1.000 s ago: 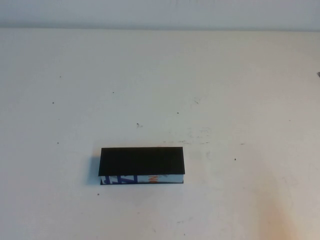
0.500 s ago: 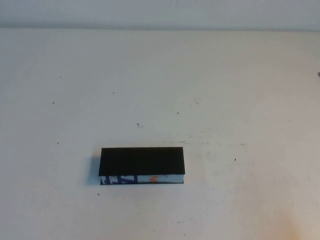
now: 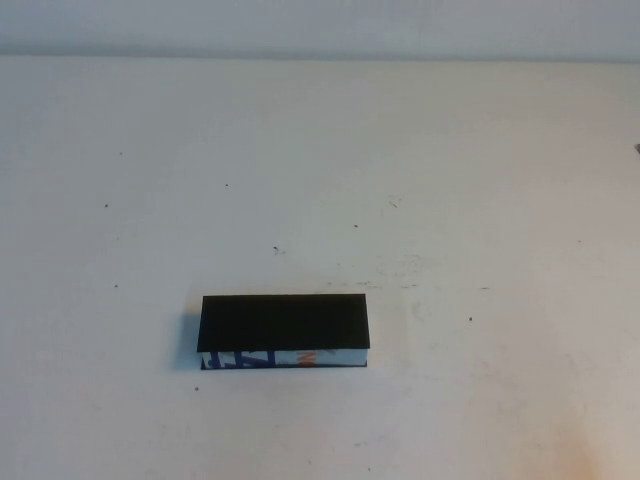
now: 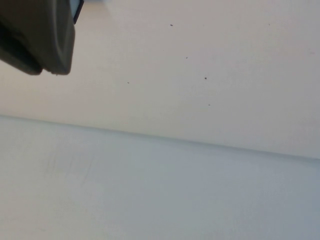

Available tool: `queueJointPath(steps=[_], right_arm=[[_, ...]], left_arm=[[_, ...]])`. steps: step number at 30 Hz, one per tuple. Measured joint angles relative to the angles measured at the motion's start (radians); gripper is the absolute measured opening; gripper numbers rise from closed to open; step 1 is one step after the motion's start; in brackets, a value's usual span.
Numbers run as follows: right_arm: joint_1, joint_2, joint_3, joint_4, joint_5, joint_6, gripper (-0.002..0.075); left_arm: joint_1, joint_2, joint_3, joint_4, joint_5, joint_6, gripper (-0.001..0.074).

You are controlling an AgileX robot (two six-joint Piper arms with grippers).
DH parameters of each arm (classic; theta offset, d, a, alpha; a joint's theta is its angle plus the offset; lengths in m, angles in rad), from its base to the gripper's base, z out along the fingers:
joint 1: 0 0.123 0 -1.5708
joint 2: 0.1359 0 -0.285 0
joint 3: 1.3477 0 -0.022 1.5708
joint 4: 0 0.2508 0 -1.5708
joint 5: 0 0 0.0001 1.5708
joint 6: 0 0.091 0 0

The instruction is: Return glasses to glasses case

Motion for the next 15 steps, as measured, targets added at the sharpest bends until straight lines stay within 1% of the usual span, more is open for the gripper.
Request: queueJointPath(steps=[3,7,11,13,15], right_arm=[[0.0,0.0,0.0,0.0,0.0,0.0,-0.0011],[0.0,0.0,0.0,0.0,0.0,0.0,-0.0011],[0.0,0.0,0.0,0.0,0.0,0.0,-0.0011],[0.0,0.0,0.0,0.0,0.0,0.0,-0.0011],[0.0,0.0,0.0,0.0,0.002,0.0,-0.0011]], left_arm=[[0.0,0.0,0.0,0.0,-0.013,0.024,-0.0001],[0.0,0.0,0.0,0.0,-0.088,0.063,-0.0001],[0.0,0.0,0.0,0.023,-0.106,0.07,-0.0001],[0.004,0.0,0.0,0.114,-0.104,0.044,-0.0001],[0.042,0.0,0.0,0.265,-0.084,-0.045,-0.0001]])
